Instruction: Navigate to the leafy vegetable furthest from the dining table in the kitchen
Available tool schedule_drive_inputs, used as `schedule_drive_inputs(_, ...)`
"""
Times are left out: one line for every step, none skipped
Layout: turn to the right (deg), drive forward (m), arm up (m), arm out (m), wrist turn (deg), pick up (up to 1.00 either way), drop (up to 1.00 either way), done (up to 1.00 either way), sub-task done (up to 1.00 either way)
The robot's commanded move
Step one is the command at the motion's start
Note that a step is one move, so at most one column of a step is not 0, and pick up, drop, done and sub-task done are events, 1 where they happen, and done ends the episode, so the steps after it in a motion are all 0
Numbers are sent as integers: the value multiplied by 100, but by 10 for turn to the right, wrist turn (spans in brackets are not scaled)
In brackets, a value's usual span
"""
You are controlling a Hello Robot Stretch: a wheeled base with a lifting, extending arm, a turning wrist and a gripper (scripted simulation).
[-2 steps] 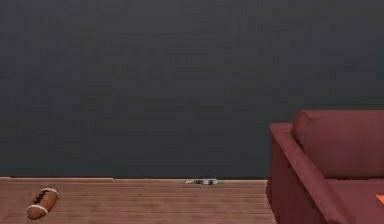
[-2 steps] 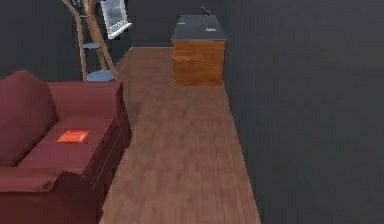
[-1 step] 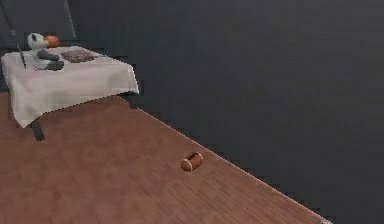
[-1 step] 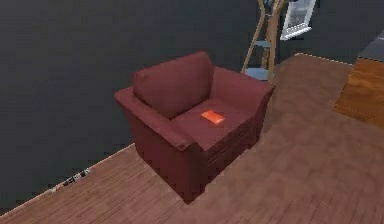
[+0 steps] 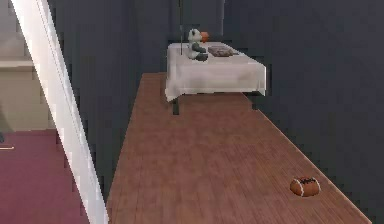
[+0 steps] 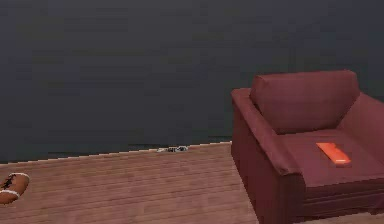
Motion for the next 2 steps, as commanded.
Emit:
schedule_drive_inputs(0,35,0,0,0,0,0,0,0)
schedule_drive_inputs(-450,0,0,0,0,0,0,0,0)
